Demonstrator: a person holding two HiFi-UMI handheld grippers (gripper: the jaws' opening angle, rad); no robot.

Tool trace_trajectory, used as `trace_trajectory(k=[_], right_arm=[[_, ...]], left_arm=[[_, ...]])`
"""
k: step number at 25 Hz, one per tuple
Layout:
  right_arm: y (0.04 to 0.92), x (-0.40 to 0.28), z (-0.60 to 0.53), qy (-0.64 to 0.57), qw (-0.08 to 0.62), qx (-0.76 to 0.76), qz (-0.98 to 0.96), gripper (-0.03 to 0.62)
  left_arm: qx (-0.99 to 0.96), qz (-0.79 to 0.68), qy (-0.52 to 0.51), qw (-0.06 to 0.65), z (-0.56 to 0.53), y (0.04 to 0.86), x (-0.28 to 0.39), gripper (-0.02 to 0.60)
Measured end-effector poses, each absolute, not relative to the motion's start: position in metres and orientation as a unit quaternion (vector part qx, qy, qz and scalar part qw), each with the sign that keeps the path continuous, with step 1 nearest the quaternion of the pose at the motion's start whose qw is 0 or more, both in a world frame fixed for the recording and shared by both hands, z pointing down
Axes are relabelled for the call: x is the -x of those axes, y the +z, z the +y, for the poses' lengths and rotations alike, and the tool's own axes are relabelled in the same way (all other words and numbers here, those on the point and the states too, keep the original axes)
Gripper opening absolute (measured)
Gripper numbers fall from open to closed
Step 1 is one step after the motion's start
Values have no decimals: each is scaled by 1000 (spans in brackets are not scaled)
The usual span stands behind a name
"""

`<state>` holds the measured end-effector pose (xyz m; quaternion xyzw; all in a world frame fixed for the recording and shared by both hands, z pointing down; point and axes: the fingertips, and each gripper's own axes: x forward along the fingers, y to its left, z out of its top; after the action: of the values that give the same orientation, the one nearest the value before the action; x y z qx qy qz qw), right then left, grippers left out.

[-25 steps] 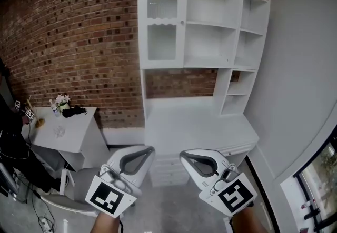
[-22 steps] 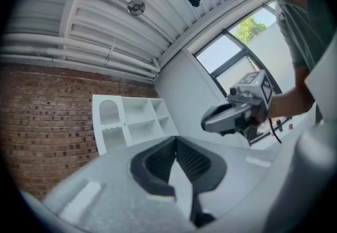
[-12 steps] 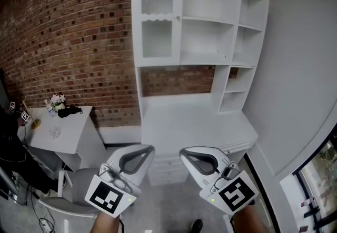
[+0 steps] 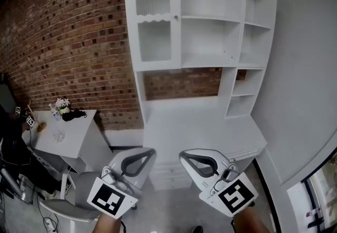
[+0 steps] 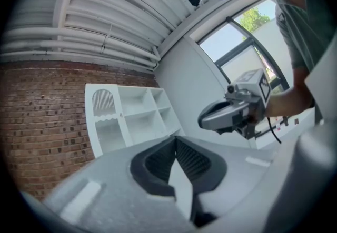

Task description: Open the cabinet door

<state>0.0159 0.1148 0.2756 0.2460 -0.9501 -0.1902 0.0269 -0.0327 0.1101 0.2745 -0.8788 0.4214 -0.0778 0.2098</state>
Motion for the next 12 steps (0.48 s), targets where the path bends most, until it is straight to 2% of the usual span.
trace_trajectory(k=[12], right_arm=[[262,-79,31,-197,-9,-200,-960,6]], left_arm=[[857,459,-97,214,33,270,-33,3]])
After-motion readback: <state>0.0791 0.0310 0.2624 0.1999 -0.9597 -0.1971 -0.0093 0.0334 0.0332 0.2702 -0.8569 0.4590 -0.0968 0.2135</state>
